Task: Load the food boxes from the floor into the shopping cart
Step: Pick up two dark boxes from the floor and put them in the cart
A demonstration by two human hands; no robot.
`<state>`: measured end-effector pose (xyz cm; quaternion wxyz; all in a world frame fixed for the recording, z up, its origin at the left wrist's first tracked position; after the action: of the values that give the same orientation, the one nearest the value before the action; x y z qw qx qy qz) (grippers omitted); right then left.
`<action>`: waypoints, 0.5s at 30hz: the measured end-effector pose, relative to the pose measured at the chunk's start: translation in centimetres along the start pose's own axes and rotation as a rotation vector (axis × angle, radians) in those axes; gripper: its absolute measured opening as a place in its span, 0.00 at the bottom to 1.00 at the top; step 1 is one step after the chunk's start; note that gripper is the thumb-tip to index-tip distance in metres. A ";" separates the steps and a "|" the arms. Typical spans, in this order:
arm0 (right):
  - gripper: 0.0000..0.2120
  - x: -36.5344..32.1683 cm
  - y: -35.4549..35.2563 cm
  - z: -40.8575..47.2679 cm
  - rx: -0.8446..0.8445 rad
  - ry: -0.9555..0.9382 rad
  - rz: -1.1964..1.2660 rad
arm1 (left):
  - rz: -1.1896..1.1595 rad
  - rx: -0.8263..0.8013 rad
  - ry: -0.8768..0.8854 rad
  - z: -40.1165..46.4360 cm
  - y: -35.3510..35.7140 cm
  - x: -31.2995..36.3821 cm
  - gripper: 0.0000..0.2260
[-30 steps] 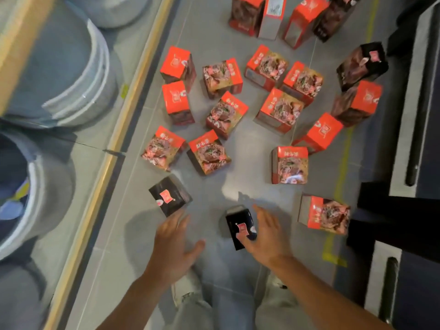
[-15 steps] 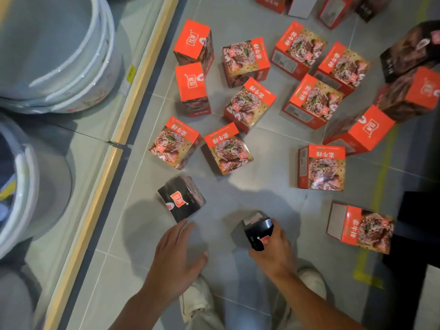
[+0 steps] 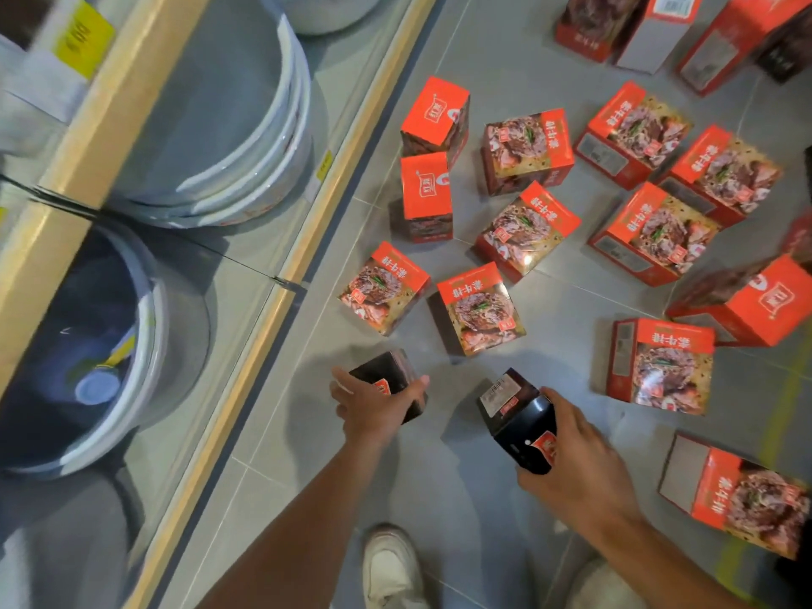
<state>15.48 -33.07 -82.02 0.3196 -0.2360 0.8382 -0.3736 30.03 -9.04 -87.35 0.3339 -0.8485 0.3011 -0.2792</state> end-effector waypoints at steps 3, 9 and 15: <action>0.48 -0.1 0.8 0.9 -0.021 -0.039 0.013 | -0.071 0.091 -0.090 1.6 1.8 -0.3 0.64; 0.46 0.3 1.8 1.8 -0.018 -0.073 0.022 | -0.238 0.137 -0.151 2.2 4.0 -2.3 0.39; 0.46 -1.5 -2.4 1.2 -0.032 -0.065 0.045 | -0.107 0.092 0.077 -0.1 0.0 0.3 0.36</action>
<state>17.73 -34.12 -80.18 0.3512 -0.2342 0.8382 -0.3452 30.20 -9.25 -87.22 0.3454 -0.8356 0.2550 -0.3426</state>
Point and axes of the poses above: each hand's wrist, its own z-axis towards the middle knuckle, its own y-axis out of the palm, x = y × z, the point moved 6 cm from there along z, towards the middle knuckle, and after that the axes turned 10 degrees about x, right-handed, at the moved point
